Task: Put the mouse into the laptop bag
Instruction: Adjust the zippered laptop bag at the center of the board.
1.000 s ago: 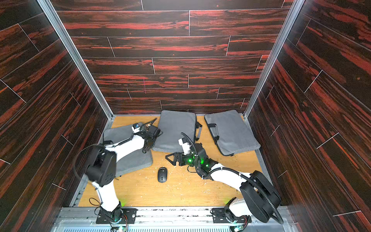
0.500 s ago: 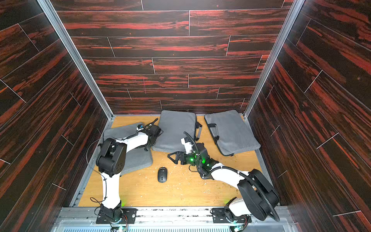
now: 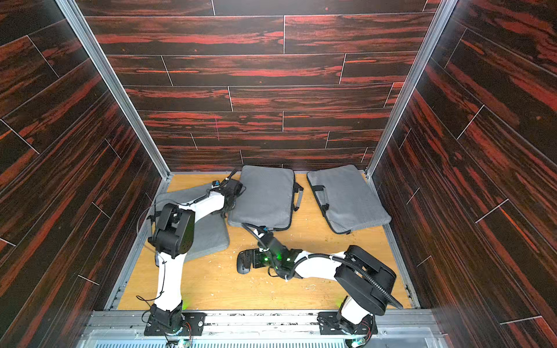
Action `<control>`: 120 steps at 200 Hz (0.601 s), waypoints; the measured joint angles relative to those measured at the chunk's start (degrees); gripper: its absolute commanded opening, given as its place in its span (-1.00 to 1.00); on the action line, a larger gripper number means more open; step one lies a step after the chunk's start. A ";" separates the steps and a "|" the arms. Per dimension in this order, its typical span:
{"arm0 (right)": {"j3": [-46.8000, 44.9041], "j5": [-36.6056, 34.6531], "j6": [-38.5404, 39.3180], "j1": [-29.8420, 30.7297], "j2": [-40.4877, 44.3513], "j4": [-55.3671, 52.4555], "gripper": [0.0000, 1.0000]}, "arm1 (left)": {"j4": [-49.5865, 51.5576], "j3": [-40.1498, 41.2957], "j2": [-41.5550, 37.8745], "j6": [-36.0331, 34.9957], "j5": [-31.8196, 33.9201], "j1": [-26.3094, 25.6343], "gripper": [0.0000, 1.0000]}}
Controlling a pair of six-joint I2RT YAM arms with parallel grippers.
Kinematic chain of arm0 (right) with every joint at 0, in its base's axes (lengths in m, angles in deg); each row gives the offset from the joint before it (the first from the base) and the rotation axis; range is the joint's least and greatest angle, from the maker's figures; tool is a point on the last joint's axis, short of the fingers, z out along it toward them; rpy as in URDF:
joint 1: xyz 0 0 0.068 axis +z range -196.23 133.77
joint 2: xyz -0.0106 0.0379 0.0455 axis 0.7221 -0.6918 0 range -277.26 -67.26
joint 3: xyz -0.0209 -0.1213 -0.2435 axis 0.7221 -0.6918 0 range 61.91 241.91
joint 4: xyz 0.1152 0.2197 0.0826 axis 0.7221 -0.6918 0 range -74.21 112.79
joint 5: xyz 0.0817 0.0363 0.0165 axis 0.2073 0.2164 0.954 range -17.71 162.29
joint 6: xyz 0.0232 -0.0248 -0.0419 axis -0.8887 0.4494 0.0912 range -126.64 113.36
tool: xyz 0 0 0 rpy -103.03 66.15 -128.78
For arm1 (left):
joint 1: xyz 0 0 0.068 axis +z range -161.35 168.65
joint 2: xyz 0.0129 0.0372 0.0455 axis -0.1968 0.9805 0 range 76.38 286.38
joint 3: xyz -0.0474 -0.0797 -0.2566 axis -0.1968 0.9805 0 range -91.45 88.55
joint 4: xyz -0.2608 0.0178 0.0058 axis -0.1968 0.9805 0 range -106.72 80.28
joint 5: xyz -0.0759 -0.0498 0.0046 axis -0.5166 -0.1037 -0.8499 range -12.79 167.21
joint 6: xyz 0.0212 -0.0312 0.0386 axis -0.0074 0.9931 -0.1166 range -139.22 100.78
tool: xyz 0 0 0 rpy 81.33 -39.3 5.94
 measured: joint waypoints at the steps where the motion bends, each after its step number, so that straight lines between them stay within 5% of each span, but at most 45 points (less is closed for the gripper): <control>1: 0.31 -0.37 0.00 0.11 -0.09 -0.35 0.97 | 0.17 -0.11 0.07 -0.13 -0.04 0.02 -0.03; 41: 7.98 -6.54 -0.04 3.74 -5.05 -7.56 0.97 | 1.44 0.20 -0.37 0.28 -1.16 0.39 -0.99; 120: 13.84 -10.01 -0.72 6.56 -13.25 -13.70 0.97 | -8.85 18.97 -13.55 -0.33 -10.03 -0.35 -1.00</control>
